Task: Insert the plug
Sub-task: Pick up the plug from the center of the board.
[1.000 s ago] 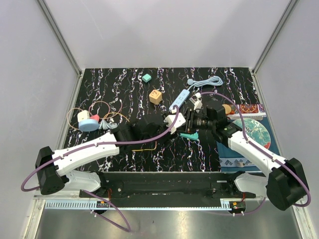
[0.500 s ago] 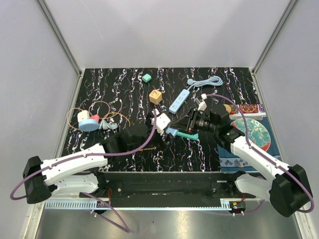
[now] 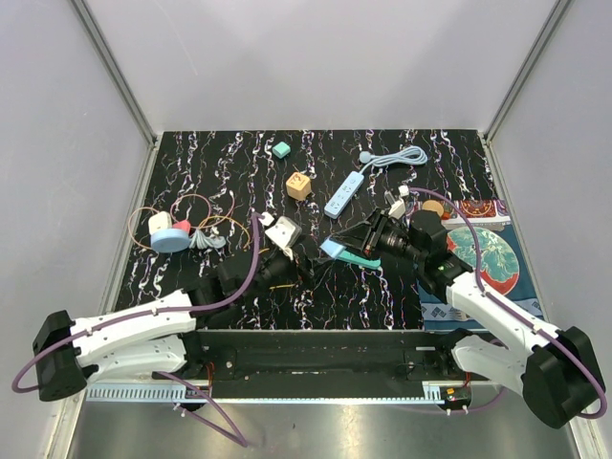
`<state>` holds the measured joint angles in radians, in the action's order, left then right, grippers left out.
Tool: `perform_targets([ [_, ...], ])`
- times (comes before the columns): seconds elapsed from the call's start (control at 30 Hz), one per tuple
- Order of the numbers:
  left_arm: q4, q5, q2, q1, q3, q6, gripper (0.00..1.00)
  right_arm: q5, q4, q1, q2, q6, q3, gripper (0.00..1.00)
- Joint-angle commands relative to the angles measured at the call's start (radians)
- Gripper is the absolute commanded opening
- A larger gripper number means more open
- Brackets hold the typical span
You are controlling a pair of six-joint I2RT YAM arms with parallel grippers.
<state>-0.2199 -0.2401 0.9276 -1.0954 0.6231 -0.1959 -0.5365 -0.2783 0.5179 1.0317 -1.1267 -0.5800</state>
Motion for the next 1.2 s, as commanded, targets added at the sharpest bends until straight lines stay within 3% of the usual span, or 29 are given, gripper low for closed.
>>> perform_targets([
  [0.0, -0.125, 0.019, 0.042, -0.006, 0.024, 0.016, 0.93, 0.03, -0.096, 0.004, -0.024, -0.047, 0.008, 0.0],
  [0.33, -0.17, -0.007, 0.125, -0.02, 0.061, 0.124, 0.91, 0.033, -0.114, 0.007, -0.018, -0.07, 0.019, 0.0],
  [0.8, -0.279, 0.038, 0.174, -0.02, 0.05, 0.187, 0.77, 0.04, -0.151, 0.016, -0.007, -0.091, 0.035, 0.0],
  [1.03, -0.335, 0.038, 0.191, -0.02, 0.029, 0.19, 0.54, 0.041, -0.167, 0.018, -0.001, -0.097, 0.049, 0.0],
  [1.17, -0.32, 0.028, 0.201, -0.02, 0.035, 0.188, 0.32, 0.047, -0.182, 0.017, 0.008, -0.102, 0.058, 0.03],
])
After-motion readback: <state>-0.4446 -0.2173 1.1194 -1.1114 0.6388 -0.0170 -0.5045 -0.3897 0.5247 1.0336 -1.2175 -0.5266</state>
